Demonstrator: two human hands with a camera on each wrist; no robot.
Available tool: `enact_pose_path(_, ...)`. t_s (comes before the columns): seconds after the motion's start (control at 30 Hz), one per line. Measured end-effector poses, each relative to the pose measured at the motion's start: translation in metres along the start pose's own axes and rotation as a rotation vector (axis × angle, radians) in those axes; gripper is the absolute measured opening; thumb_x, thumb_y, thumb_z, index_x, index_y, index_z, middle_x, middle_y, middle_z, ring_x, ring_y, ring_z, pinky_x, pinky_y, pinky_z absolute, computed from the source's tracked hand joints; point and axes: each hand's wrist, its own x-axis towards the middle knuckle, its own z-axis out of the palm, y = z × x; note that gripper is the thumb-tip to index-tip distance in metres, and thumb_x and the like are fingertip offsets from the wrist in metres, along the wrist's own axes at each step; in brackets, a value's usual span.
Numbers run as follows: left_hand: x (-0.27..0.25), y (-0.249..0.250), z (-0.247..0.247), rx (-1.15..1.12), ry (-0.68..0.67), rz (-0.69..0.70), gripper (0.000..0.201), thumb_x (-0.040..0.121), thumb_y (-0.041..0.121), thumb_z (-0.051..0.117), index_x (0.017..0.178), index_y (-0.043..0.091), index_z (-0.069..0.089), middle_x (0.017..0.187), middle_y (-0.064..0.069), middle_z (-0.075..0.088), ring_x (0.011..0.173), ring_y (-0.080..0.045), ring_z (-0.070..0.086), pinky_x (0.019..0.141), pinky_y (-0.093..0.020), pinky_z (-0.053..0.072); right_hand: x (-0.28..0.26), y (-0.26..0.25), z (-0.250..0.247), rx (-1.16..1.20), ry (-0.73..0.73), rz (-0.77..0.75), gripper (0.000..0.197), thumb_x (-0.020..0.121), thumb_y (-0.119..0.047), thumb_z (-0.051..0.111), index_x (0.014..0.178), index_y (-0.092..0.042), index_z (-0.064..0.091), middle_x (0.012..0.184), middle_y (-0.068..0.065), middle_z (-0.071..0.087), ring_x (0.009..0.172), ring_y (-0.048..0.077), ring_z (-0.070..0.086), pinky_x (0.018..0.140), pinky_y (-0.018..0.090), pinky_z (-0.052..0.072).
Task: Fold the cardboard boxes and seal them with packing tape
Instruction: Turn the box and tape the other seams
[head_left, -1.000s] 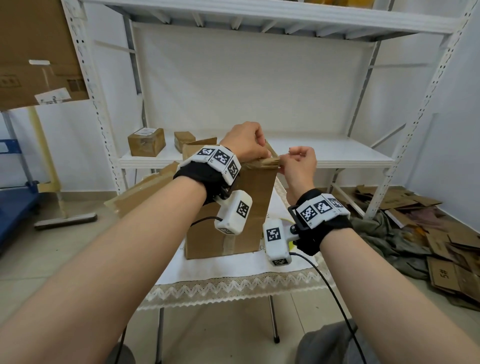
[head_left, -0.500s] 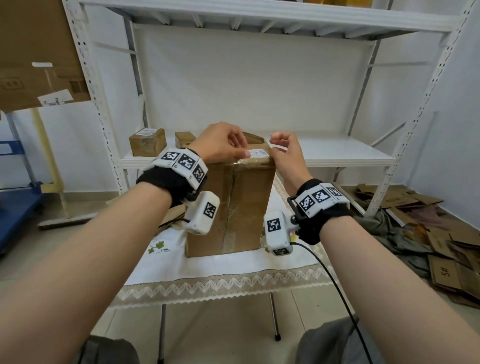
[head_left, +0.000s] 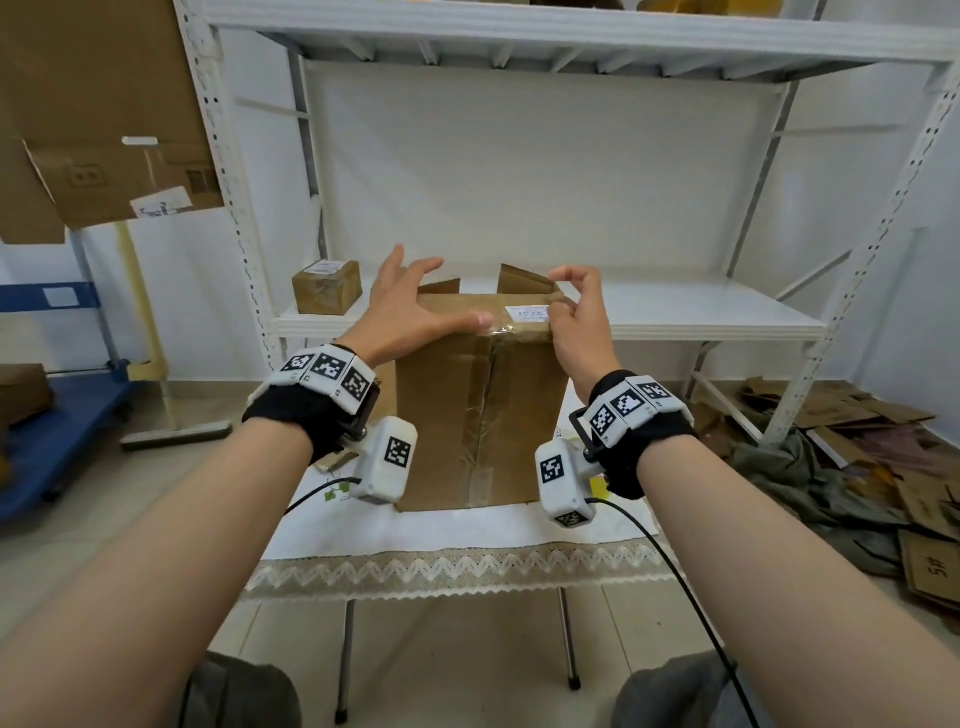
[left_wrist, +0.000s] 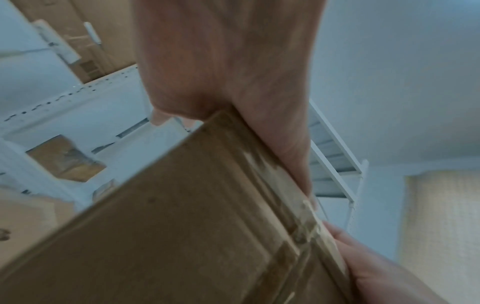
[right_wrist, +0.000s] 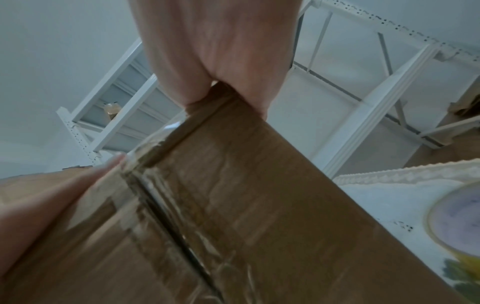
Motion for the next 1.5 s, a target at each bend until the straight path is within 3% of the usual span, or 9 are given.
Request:
enact_pose_path(0.27,-0.003,-0.011,-0.009,0.025,-0.183,0.025,0.085,0.079,0.065,0.067,0.151,0.032,0.038,0.157,-0.003,0.024,0.143,-0.025,0.029,0.113,-0.039,0.028,-0.002,0.005,0.003,0.008,-0.015,0.041,0.035,0.099,-0.002,0.034,0.121,-0.026,0.045,0.110,-0.007,0.056,0.093,0.019,0.061,0.081,0.039,0.051)
enact_pose_path(0.5,-0.003,0.019,-0.009,0.442,-0.150,0.172,0.100,0.069,0.083,0.053,0.150,0.026,0.044,0.166,-0.001,0.009,0.152,-0.026,0.005,0.122,-0.051,0.008,-0.007,0.000,0.000,0.051,-0.005,0.099,0.035,0.101,-0.008,0.035,0.119,-0.036,0.043,0.135,0.014,0.055,0.102,0.024,0.064,0.085,0.039,0.051)
enact_pose_path(0.63,0.000,0.039,0.018,0.681,-0.195,0.237,0.115,0.062,0.093,0.053,0.152,0.024,0.030,0.149,-0.004,0.043,0.134,-0.026,0.042,0.109,-0.049,0.040,-0.011,-0.006,-0.004,0.166,0.007,0.148,0.033,0.105,-0.011,0.035,0.128,-0.034,0.038,0.127,0.011,0.058,0.102,0.021,0.065,0.085,0.032,0.054)
enact_pose_path(0.8,0.006,0.041,0.010,0.704,-0.087,0.260,0.105,0.067,0.085,0.061,0.149,0.026,0.035,0.135,-0.009,0.050,0.122,-0.028,0.049,0.100,-0.045,0.042,-0.027,0.012,-0.012,0.270,0.087,0.426,0.039,0.102,-0.051,0.030,0.139,-0.038,0.030,0.151,0.006,0.041,0.133,0.027,0.045,0.105,0.052,0.041)
enact_pose_path(1.07,0.000,0.034,-0.074,0.042,0.192,0.153,0.086,0.074,0.074,0.068,0.144,0.028,0.047,0.137,-0.001,0.056,0.119,-0.020,0.054,0.100,-0.039,0.046,-0.046,0.041,-0.013,0.502,0.183,0.761,0.113,0.067,-0.092,0.047,0.159,-0.032,0.018,0.163,0.004,0.025,0.149,0.036,0.024,0.116,0.064,0.021)
enact_pose_path(1.17,-0.015,0.004,-0.062,-0.210,0.292,0.044,0.078,0.076,0.073,0.067,0.138,0.030,0.051,0.130,0.003,0.061,0.113,-0.015,0.059,0.100,-0.039,0.049,-0.050,0.029,-0.007,0.667,0.108,0.632,0.093,0.077,-0.090,0.042,0.147,-0.030,0.040,0.142,0.010,0.052,0.129,0.034,0.052,0.103,0.060,0.045)
enact_pose_path(1.27,-0.033,-0.034,-0.030,-0.466,0.373,-0.079,0.072,0.078,0.071,0.066,0.132,0.026,0.055,0.120,0.006,0.065,0.107,-0.012,0.063,0.099,-0.043,0.053,-0.047,0.024,-0.002,0.610,0.287,0.565,0.071,0.078,-0.082,0.055,0.120,-0.025,0.057,0.117,0.002,0.067,0.103,0.021,0.066,0.078,0.039,0.058)
enact_pose_path(1.37,-0.051,-0.059,0.005,-0.664,0.413,-0.199,0.082,0.077,0.074,0.063,0.139,0.023,0.050,0.126,0.005,0.064,0.116,-0.017,0.062,0.101,-0.039,0.051,-0.046,0.033,-0.001,0.561,0.499,0.646,0.077,0.059,-0.075,0.068,0.112,-0.021,0.052,0.126,0.005,0.063,0.115,0.030,0.063,0.093,0.046,0.052)
enact_pose_path(1.5,-0.066,-0.078,0.049,-0.935,0.412,-0.335,0.101,0.071,0.078,0.064,0.152,0.026,0.032,0.143,0.000,0.056,0.128,-0.020,0.056,0.107,-0.048,0.047,-0.056,0.037,0.001,0.645,0.378,0.588,0.087,0.051,-0.082,0.077,0.117,-0.031,0.053,0.130,0.001,0.060,0.119,0.028,0.058,0.103,0.056,0.047)
